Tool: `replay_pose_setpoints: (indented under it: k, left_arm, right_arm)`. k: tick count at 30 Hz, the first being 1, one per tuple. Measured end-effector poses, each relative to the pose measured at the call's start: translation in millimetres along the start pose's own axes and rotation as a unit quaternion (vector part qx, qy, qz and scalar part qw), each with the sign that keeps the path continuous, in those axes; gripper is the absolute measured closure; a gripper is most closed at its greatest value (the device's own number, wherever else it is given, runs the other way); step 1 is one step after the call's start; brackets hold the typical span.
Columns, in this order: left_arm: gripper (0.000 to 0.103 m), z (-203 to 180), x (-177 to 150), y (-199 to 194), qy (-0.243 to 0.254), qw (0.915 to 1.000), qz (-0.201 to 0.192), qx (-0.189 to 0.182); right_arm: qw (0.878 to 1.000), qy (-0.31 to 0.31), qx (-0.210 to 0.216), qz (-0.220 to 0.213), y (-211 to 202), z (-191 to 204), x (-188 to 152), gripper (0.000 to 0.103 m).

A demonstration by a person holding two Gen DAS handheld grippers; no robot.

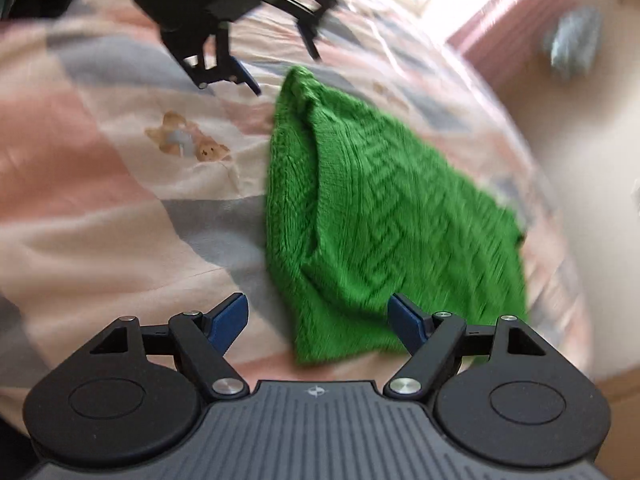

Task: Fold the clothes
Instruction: 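Grasp one side edge of the folded vest with the right gripper while the left grasps the other, then lift the side edges with both grippers and fold them toward each other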

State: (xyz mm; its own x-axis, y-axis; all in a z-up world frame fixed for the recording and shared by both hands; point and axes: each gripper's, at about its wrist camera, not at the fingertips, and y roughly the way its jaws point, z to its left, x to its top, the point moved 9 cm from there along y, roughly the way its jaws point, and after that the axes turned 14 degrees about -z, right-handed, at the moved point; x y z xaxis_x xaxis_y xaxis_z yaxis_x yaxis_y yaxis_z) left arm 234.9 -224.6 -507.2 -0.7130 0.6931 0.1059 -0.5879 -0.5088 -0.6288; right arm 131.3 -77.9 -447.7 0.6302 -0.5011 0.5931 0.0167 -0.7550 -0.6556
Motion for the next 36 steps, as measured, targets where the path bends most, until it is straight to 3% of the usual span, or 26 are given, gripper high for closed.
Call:
replay_pose_setpoints:
  k: [4,8,11,13,14,17,20,21,22,25,27,30,32,34,36]
  left_arm:
    - [0.045,-14.3,-4.5,16.0,0.037,0.9988,-0.031,0.006]
    - [0.045,-12.3,-8.0,28.2,0.047,0.9974,-0.053,0.013]
    - [0.046,-7.3,-9.9,37.6,0.055,0.9966,-0.058,0.019]
    - [0.058,-2.2,-10.3,42.7,0.053,0.9970,-0.055,0.014]
    - [0.064,0.5,-9.9,43.5,0.050,0.9973,-0.054,0.008]
    - [0.079,13.9,-5.7,39.9,0.030,0.9980,-0.054,-0.016]
    - [0.085,47.4,2.9,32.5,-0.025,0.9978,-0.050,-0.035]
    - [0.086,66.0,7.4,30.3,-0.060,0.9963,-0.047,-0.041]
    - [0.086,88.4,12.2,29.2,-0.100,0.9929,-0.045,-0.045]
    - [0.087,161.4,29.7,35.4,-0.198,0.9776,-0.057,-0.041]
    - [0.087,208.9,44.4,48.8,-0.245,0.9667,-0.068,-0.033]
    - [0.086,269.9,73.7,95.8,-0.302,0.9493,-0.083,-0.023]
    - [0.083,289.9,88.5,138.6,-0.344,0.9353,-0.075,-0.035]
    - [0.079,299.2,96.1,180.2,-0.403,0.9117,-0.060,-0.054]
    - [0.078,299.7,98.6,209.4,-0.473,0.8761,-0.048,-0.081]
  right_arm:
    - [0.996,-0.085,-0.037,-0.009,21.9,16.5,-1.6,0.032]
    - [0.994,-0.096,-0.053,-0.010,38.9,14.8,0.8,0.033]
    - [0.993,-0.102,-0.058,-0.011,48.5,13.3,1.2,0.040]
    - [0.992,-0.110,-0.053,-0.011,53.4,13.3,0.9,0.049]
    - [0.992,-0.113,-0.051,-0.011,55.9,13.3,0.7,0.059]
    - [0.998,-0.060,-0.016,-0.010,56.7,0.3,1.7,0.079]
    - [0.996,0.068,0.050,-0.026,44.5,-36.0,7.7,0.084]
    - [0.989,0.123,0.077,-0.034,39.2,-53.0,10.1,0.085]
    - [0.974,0.192,0.111,-0.046,32.1,-73.4,10.7,0.085]
    - [0.907,0.375,0.175,-0.078,15.7,-147.8,0.2,0.086]
    - [0.871,0.446,0.184,-0.094,12.7,-196.3,-9.5,0.086]
    - [0.844,0.499,0.166,-0.103,19.6,-262.1,-30.8,0.086]
    - [0.829,0.531,0.148,-0.090,37.7,-293.3,-54.6,0.086]
    - [0.812,0.564,0.134,-0.064,63.3,-315.7,-81.5,0.086]
    - [0.791,0.598,0.129,-0.021,97.9,-326.9,-111.5,0.086]
